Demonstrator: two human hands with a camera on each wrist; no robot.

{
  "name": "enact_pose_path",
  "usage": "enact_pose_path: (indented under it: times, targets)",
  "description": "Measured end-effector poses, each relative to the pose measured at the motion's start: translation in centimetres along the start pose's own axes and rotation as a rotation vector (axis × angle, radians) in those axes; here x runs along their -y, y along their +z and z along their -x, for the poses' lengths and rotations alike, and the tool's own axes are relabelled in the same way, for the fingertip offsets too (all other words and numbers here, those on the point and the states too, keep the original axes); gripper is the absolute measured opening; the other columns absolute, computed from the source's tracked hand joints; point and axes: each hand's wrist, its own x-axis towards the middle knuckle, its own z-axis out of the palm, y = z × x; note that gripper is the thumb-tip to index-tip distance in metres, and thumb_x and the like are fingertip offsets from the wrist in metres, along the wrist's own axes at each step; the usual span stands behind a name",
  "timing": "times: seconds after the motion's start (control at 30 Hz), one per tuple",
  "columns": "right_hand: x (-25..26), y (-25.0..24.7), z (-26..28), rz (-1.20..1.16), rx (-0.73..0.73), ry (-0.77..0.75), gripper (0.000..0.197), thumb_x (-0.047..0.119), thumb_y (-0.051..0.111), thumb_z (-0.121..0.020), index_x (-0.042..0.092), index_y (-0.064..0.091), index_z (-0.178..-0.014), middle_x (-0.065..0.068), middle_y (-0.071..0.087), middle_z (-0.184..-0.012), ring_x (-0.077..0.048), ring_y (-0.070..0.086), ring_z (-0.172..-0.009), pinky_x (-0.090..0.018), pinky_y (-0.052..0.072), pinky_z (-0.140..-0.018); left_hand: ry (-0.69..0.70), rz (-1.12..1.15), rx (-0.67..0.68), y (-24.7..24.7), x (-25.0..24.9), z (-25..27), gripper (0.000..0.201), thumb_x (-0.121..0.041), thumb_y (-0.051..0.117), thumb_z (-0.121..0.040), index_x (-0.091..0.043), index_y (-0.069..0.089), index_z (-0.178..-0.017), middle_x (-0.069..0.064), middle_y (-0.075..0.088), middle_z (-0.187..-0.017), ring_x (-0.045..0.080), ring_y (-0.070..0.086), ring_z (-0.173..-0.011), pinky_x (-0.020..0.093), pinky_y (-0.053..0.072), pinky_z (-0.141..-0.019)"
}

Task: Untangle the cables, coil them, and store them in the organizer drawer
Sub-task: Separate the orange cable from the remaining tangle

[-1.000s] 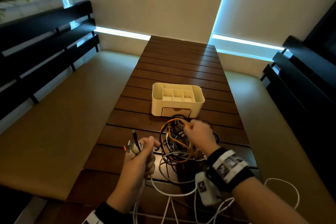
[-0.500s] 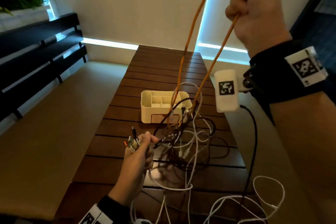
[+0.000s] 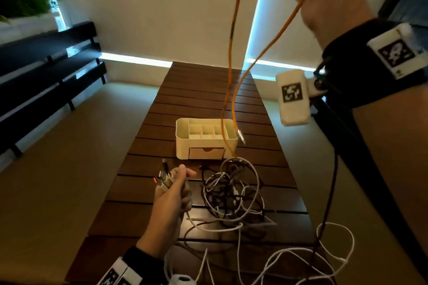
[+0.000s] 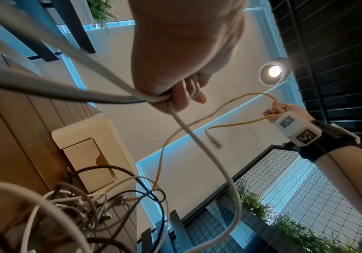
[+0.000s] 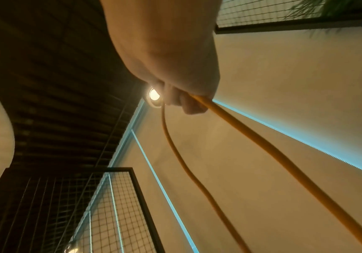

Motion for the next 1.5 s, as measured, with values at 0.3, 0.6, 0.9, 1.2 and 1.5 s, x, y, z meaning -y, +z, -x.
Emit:
enact_pose_path:
  times: [0.3, 0.6, 0.9, 1.2, 1.5]
  targets:
    - [-5.1, 1.9, 8.2, 0.011, 0.034, 0.254, 0.021, 0.009, 0.045, -0.096, 0.009, 0.054, -0.077, 0.010, 0.043, -0.048, 0.000, 0.028, -0.037, -0.013, 0.025, -0.034, 0.046, -0.080, 0.080, 0.9, -0.1, 0.3, 0.041, -0.040, 0.043, -0.086, -0.012, 0.065, -0.107, -0.003, 0.030, -0.053, 0.004, 0.023, -0.040, 0.016, 0.021, -0.037]
    - [-5.8, 1.3, 11.9, -0.491, -0.084, 0.374, 0.025, 0.016, 0.034, -0.098, 0.012, 0.050, -0.080, 0.007, 0.036, -0.039, -0.002, 0.025, -0.030, -0.018, 0.022, -0.042, 0.073, -0.327, 0.164, 1.8, 0.4, 0.2, 0.035, -0.033, 0.036, -0.098, -0.020, 0.062, -0.118, 0.009, 0.065, -0.096, 0.006, 0.031, -0.039, 0.014, 0.031, -0.038]
    - [-2.7, 1.5, 5.9, -0.948, -0.167, 0.280, 0.039, 0.016, 0.029, -0.101, 0.012, 0.035, -0.063, 0.004, 0.039, -0.038, -0.008, 0.027, -0.027, -0.016, 0.032, -0.039, 0.066, -0.567, 0.501, 3.5, 0.3, 1.5, 0.035, -0.024, 0.033, -0.102, -0.022, 0.047, -0.133, -0.003, 0.061, -0.070, 0.018, 0.035, -0.100, 0.009, 0.040, -0.051]
    - [-2.1, 2.2, 6.2, -0.956, -0.113, 0.279, 0.040, 0.019, 0.028, -0.102, 0.012, 0.035, -0.063, 0.003, 0.040, -0.040, -0.007, 0.029, -0.030, -0.019, 0.033, -0.040, -0.030, -0.416, 0.388, 4.3, 0.4, -0.2, 0.037, -0.033, 0.028, -0.101, -0.022, 0.053, -0.126, -0.019, 0.062, -0.055, 0.005, 0.025, -0.043, 0.018, 0.023, -0.044]
    - [-2.3, -2.1, 13.1, -0.553, -0.152, 0.326, 0.015, 0.024, 0.042, -0.088, 0.017, 0.043, -0.075, 0.007, 0.035, -0.040, -0.003, 0.025, -0.031, -0.017, 0.031, -0.041, 0.041, -0.124, 0.195, 3.3, -0.8, -0.7, 0.035, -0.051, 0.033, -0.089, -0.053, 0.067, -0.098, 0.002, 0.059, -0.093, 0.003, 0.020, -0.041, 0.016, 0.022, -0.037]
